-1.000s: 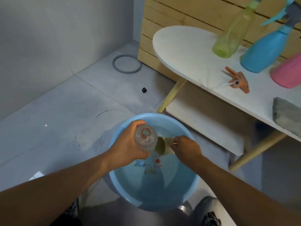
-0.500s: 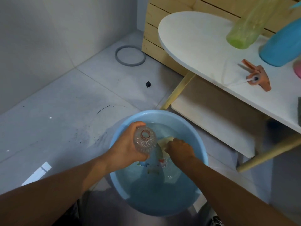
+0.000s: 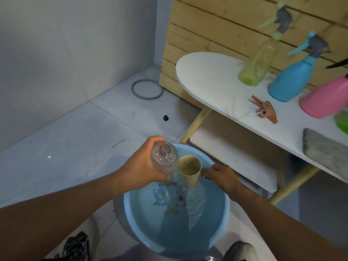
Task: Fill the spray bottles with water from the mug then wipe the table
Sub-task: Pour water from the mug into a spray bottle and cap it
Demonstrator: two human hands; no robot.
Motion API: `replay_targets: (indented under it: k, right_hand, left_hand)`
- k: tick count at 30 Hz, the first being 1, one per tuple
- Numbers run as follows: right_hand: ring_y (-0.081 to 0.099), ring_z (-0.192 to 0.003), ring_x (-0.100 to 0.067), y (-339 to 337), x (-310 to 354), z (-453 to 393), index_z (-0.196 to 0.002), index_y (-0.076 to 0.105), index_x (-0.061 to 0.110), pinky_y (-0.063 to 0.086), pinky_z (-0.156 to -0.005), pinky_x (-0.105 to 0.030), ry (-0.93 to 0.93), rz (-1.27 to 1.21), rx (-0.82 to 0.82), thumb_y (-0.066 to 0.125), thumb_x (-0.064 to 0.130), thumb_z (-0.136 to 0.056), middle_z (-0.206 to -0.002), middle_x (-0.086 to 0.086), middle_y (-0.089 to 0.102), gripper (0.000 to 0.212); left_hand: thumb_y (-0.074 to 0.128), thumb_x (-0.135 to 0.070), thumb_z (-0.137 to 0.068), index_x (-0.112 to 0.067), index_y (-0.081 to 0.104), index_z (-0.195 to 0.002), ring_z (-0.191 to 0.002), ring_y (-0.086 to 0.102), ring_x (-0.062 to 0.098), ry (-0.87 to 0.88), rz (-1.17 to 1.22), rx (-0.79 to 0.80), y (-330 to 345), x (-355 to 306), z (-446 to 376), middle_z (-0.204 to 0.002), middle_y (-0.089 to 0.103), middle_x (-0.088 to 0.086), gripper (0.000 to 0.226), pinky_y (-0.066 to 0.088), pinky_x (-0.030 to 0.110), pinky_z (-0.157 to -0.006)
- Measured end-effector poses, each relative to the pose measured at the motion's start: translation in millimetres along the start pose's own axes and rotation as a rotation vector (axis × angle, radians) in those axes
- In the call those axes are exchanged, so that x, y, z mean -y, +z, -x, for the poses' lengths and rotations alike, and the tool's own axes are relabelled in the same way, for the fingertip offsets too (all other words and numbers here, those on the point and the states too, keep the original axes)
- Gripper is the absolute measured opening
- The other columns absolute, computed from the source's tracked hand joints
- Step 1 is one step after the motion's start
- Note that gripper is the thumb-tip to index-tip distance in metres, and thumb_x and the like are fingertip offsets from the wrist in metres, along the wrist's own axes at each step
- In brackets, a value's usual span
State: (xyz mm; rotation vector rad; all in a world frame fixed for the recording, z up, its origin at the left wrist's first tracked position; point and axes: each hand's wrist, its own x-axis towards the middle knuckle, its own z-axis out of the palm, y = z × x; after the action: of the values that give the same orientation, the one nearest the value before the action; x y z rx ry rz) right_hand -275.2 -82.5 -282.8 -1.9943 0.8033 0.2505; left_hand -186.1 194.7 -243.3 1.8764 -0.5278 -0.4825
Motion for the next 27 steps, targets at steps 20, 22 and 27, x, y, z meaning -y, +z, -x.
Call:
replay_targets:
  k: [20, 22, 27]
  right_hand:
    - [0.037, -0.052, -0.011, -116, 182, 130, -0.06, 0.049, 0.016, 0.03, -0.054, -0.027, -0.413, -0.092, -0.274, 0.077, 0.038, -0.083, -0.047, 0.005, 0.042, 0.042]
    - [0.033, -0.043, -0.008, -116, 186, 136, -0.063, 0.051, 0.016, 0.031, -0.05, -0.025, -0.437, -0.081, -0.302, 0.077, 0.038, -0.083, -0.047, 0.01, 0.04, 0.04]
    - [0.046, -0.057, -0.011, -112, 189, 133, -0.074, 0.063, 0.003, 0.038, -0.058, -0.029, -0.486, -0.03, -0.334, 0.08, 0.043, -0.08, -0.06, -0.008, 0.054, 0.044]
  left_hand:
    - [0.098, -0.012, -0.062, -0.042, 0.048, -0.123, -0.102, 0.06, -0.011, 0.12, -0.085, 0.058, -59, -114, 22, -0.119, 0.059, -0.018, 0.084, 0.056, 0.016, -0.073]
    - [0.099, -0.013, -0.061, -0.042, 0.048, -0.123, -0.102, 0.061, -0.009, 0.116, -0.077, 0.067, -53, -112, 20, -0.119, 0.059, -0.017, 0.085, 0.056, 0.017, -0.074]
    - [0.1, -0.022, -0.057, -0.049, 0.046, -0.124, -0.108, 0.062, -0.002, 0.112, -0.091, 0.089, -36, -103, 9, -0.119, 0.059, -0.021, 0.09, 0.06, 0.027, -0.087]
